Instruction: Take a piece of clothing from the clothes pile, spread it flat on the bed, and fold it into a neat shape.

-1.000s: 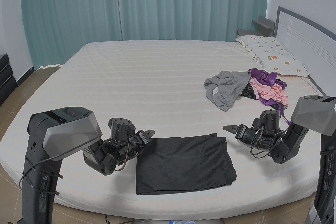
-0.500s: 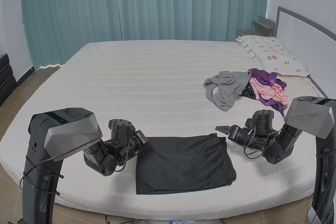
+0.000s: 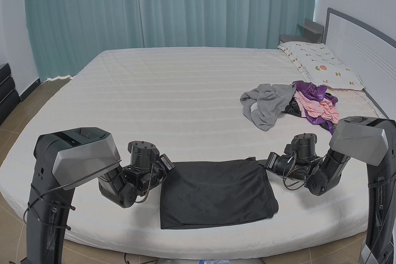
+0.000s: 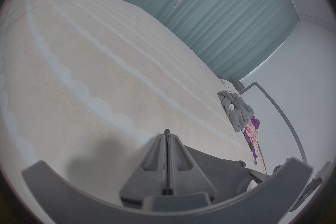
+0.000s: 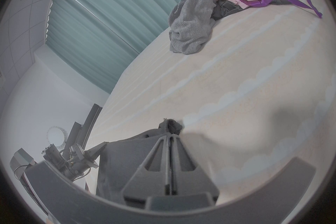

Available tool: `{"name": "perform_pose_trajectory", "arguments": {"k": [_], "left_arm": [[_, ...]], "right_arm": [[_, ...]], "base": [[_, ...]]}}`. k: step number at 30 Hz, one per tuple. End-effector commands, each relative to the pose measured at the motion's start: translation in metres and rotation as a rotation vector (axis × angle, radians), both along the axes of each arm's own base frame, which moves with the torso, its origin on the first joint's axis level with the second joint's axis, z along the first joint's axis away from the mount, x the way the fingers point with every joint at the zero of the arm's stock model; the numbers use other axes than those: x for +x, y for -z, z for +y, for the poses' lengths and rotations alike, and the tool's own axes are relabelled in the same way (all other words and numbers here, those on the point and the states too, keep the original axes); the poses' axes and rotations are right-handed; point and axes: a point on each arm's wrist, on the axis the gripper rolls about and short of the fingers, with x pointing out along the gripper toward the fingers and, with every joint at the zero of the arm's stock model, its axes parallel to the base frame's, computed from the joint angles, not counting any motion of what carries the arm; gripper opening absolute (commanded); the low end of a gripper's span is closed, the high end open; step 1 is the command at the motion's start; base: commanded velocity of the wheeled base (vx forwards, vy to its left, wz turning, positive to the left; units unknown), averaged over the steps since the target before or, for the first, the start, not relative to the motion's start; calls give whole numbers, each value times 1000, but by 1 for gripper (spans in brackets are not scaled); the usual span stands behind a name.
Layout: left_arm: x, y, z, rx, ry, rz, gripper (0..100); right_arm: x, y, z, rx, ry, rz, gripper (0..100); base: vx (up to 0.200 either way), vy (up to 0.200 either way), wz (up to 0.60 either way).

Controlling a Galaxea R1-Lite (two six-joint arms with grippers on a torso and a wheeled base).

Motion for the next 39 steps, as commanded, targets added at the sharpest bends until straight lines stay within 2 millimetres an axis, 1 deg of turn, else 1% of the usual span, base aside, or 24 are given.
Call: {"name": "perform_pose_trajectory", "arguments": {"k": [1, 7, 11, 16, 17, 29, 30, 31, 35, 37, 39], "left_arm": [[-1, 1, 1, 8, -3, 4, 0], [-2, 1, 2, 16, -20, 4, 0], [-2, 1, 2, 13, -22, 3, 0], [-2, 1, 2, 13, -22, 5, 0], [-2, 1, 2, 13, -22, 5, 0], [-3, 1, 2, 14, -20, 6, 0], [-3, 1, 2, 14, -20, 6, 0], [-3, 0, 2, 12, -22, 11, 100], [-2, 0, 2, 12, -22, 10, 100], [-2, -1, 3, -4, -32, 14, 100], [-2, -1, 3, -6, -34, 15, 100]], "right_arm": [[3, -4, -1, 5, 8, -22, 0], [8, -9, -3, 5, 26, -44, 0], [8, -4, -3, 2, 25, -34, 0], [16, 2, -3, 2, 31, -35, 0], [17, 6, -5, 1, 35, -29, 0], [15, 10, -6, -7, 35, -13, 0], [15, 10, -6, -7, 35, -13, 100], [15, 9, -6, -5, 34, -15, 100], [12, 3, -7, 0, 40, -19, 100], [4, -25, -12, 14, 49, -56, 100], [3, -28, -12, 16, 48, -60, 100]], "base": [[0, 0, 0], [0, 0, 0], [0, 0, 0], [0, 0, 0], [0, 0, 0], [0, 0, 0], [0, 0, 0], [0, 0, 0], [0, 0, 0], [0, 0, 0], [0, 0, 0]]}}
